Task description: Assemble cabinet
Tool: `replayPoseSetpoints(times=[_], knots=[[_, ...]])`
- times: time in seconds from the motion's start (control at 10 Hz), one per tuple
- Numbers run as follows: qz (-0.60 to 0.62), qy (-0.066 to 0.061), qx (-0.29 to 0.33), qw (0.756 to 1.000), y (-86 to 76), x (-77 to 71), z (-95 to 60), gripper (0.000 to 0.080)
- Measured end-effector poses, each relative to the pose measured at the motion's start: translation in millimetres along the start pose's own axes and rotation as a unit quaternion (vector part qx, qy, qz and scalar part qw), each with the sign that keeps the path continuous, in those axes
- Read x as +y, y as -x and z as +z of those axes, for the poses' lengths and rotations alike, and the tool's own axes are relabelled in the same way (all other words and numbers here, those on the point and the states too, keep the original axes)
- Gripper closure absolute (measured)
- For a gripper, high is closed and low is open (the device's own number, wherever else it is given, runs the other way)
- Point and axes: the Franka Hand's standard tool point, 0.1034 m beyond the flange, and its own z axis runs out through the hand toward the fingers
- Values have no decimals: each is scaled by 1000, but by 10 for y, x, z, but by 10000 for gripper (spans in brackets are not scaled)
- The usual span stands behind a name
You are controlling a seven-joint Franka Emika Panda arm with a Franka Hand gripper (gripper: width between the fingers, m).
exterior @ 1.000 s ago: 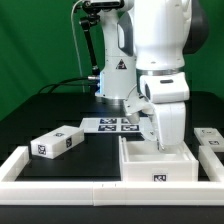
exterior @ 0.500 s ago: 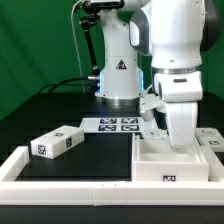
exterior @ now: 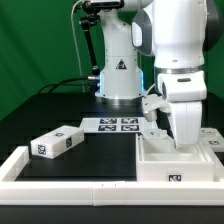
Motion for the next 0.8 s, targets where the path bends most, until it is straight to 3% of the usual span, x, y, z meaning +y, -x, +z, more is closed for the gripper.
replayPoseSetpoints(times=[0.1,0.4,0.5,0.6,0.7,0.8], knots=[[0,0,0,1000,0,-1,1,765],[1,0,0,1000,5,0,2,380],[1,0,0,1000,7,0,2,380],[1,0,0,1000,8,0,2,198],[1,0,0,1000,9,0,2,74],[1,0,0,1000,10,1,2,74]])
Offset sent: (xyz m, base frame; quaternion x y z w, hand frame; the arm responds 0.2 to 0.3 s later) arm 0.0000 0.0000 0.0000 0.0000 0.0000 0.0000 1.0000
